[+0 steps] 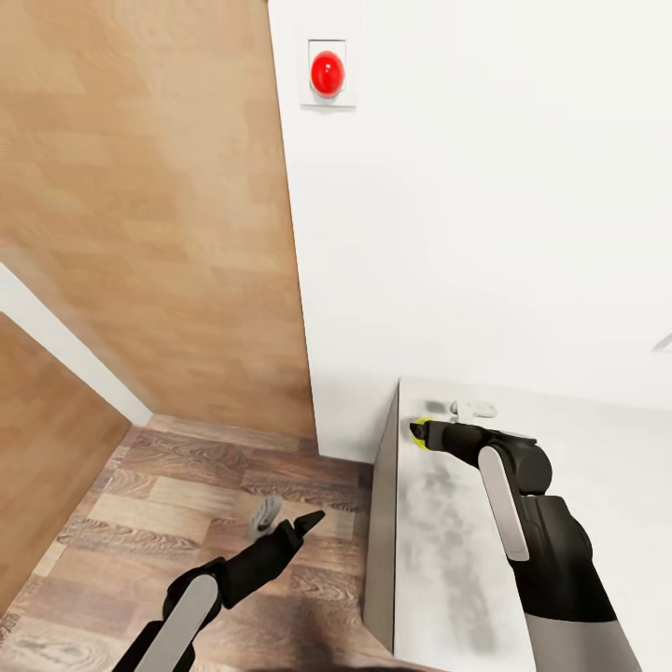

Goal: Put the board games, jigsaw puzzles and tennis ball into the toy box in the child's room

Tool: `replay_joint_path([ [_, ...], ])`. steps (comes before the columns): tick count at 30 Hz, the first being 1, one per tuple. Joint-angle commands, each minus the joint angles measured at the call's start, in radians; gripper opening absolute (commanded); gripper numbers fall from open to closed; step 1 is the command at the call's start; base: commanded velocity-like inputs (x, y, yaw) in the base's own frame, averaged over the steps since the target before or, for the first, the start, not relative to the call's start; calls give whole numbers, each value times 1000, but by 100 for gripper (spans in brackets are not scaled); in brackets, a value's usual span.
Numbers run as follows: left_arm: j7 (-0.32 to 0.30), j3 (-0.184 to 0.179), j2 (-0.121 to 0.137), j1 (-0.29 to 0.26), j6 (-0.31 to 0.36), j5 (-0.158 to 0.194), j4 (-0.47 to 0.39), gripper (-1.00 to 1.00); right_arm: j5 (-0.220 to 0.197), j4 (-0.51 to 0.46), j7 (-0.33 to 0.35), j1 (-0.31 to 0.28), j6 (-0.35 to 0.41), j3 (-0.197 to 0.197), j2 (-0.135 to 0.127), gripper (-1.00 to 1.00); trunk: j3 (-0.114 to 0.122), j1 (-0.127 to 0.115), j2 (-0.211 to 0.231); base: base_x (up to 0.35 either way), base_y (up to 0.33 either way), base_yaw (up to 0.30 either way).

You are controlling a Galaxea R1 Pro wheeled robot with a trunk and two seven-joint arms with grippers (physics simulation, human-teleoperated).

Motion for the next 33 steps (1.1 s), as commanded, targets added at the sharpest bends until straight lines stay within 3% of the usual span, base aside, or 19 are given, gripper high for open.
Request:
replay_joint_path([
  [1, -2, -1, 1, -1, -4, 3, 2, 100, -13, -1, -14, -1, 3, 0, 0, -100, 0, 1, -2, 0, 0, 0],
  [8, -7, -4, 1, 0, -47, 2, 11, 100, -13, -1, -14, -1, 3, 0, -1, -100, 12, 1, -2, 0, 0, 0],
  [33, 4, 7, 8, -10, -61, 3, 102, 100, -13, -1, -13, -1, 3, 0, -2, -100, 52, 1, -2, 0, 0, 0],
])
